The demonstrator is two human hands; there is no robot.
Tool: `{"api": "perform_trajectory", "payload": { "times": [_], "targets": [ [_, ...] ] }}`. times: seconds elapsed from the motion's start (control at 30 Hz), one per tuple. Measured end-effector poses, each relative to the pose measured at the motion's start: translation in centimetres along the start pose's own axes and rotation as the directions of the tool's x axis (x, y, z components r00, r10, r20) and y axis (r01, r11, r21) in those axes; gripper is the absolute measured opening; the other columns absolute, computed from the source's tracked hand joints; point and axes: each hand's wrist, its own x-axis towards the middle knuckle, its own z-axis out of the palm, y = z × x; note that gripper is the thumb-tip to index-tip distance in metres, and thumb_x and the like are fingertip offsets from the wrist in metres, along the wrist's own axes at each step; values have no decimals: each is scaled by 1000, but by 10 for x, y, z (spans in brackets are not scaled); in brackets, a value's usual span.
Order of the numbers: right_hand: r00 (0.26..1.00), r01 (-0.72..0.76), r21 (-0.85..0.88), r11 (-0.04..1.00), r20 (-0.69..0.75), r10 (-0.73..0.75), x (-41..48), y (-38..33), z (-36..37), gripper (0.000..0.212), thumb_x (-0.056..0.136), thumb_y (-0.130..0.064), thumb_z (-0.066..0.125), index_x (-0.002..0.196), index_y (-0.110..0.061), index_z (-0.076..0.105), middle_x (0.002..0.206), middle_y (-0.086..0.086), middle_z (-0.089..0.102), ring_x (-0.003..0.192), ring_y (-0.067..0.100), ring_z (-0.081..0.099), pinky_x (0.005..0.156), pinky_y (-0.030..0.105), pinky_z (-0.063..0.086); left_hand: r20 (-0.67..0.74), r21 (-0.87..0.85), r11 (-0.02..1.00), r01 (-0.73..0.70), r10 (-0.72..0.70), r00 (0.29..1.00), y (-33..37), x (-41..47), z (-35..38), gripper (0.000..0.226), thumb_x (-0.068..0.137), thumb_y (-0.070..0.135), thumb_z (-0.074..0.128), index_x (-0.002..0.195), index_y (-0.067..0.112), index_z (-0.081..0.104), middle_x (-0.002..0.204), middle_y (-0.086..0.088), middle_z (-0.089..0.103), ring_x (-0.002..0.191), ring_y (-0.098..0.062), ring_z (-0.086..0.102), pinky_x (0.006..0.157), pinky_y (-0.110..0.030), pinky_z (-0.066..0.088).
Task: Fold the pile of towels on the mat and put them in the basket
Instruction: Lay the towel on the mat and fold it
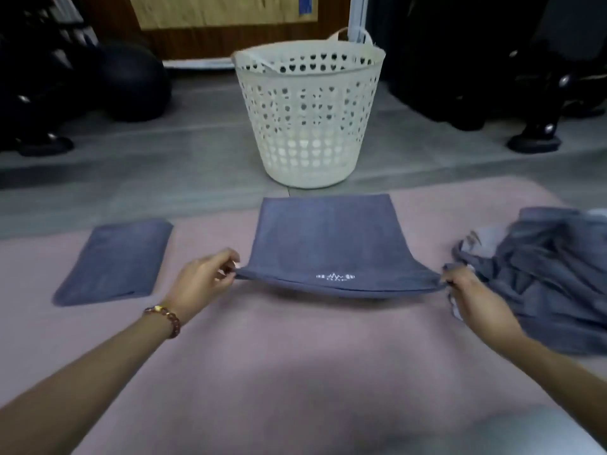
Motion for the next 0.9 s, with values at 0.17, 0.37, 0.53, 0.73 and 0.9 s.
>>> {"api": "perform_trajectory", "payload": {
  "times": [0.17,0.37,0.53,0.73,0.9],
  "targets": [
    [977,180,-206,962,152,-150,-29,27,49,51,62,15,69,95,-20,51,90,8,61,56,24,62,42,29,46,339,260,867,-425,331,881,-20,-47,40,7,71,28,41,77,25,42,69,5,60,57,-14,62,41,-20,40],
    [864,503,-333,797,204,-460,-20,29,35,26,69,-9,33,90,-18,45,79,7,58,43,24,54,33,25,34,372,316,825,-468,346,861,-10,-62,39,14,65,28,39,69,21,51,64,4,55,57,-14,54,36,-21,39],
    [826,563,-312,765,250,-505,-50,37,35,23,71,-13,36,87,-15,52,85,6,53,37,26,50,33,25,33,436,259,892,-370,234,869,-1,-99,46,17,63,27,37,66,19,52,64,2,55,51,-20,58,38,-21,40],
    [926,333,-117,936,226,-301,-88,31,58,20,82,-36,46,75,-18,54,85,-2,50,50,19,53,45,23,34,388,129,989,-76,20,921,10,-128,62,15,65,37,45,70,23,48,76,5,50,74,-15,49,53,-28,46],
    [904,-425,219,878,161,397,-75,10,82,21,87,-27,64,95,-16,48,92,2,54,79,21,54,72,33,42,126,-133,780,611,-599,791,26,-125,87,15,85,22,63,95,12,58,102,-8,49,82,-23,55,83,-34,43]
  ]
}}
